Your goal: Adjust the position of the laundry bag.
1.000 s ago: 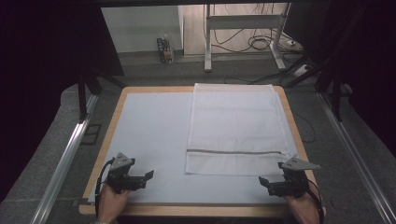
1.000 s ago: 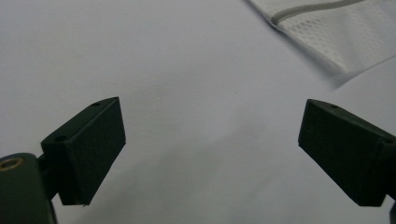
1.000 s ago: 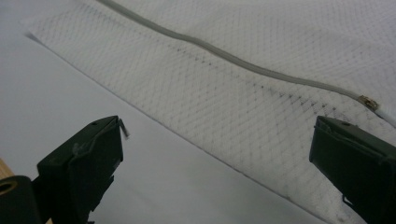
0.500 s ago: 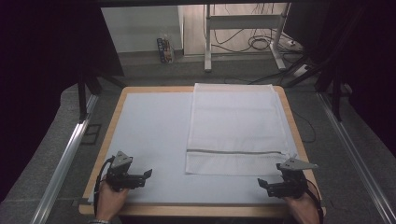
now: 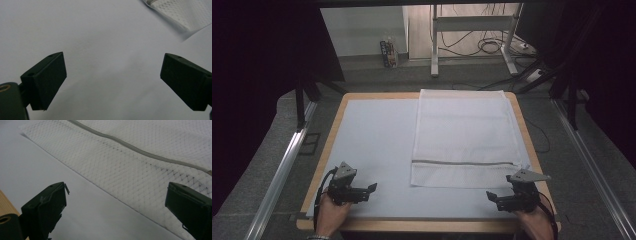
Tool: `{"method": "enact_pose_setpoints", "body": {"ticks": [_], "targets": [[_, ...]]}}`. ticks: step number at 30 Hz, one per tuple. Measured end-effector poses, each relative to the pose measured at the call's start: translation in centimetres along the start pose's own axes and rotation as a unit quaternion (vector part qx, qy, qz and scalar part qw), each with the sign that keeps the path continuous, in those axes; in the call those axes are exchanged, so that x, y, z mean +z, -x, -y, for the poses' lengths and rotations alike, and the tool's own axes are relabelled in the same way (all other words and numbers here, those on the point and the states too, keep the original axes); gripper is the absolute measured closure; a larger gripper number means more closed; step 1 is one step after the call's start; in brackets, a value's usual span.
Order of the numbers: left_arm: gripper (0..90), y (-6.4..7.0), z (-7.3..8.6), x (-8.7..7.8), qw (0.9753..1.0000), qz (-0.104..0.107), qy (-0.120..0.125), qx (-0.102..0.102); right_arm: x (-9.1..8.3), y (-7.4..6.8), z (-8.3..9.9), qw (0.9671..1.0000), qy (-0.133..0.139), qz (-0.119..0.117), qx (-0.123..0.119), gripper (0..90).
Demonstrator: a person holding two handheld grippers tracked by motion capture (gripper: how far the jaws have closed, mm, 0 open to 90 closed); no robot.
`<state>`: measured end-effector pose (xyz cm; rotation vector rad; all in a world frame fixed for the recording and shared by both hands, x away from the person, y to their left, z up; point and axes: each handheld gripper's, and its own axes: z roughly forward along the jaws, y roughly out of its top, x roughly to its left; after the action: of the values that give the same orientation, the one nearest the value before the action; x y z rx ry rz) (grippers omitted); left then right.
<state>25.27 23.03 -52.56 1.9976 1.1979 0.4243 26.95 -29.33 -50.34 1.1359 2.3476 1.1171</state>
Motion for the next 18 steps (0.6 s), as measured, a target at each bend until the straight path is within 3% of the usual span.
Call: {"method": "enact_pose_setpoints", "body": {"ticks": [5, 12, 18], "targets": [[6.4, 0.1, -0.4, 0.3, 0.9999, -0.005, -0.003, 0.012, 0.1, 0.2, -0.1, 1.0, 0.0, 0.002, 0.005, 4.2], [6.8, 0.2, -1.6, 1.3, 0.9997, -0.001, 0.006, 0.022, 0.4, 1.0, -0.6, 0.9997, 0.017, 0.017, -0.009, 5.2], [6.9, 0.2, -1.8, 1.9, 0.9998, 0.002, 0.005, 0.021, 0.3, 1.5, -1.1, 0.9986, 0.05, 0.012, 0.015, 4.9]]}}
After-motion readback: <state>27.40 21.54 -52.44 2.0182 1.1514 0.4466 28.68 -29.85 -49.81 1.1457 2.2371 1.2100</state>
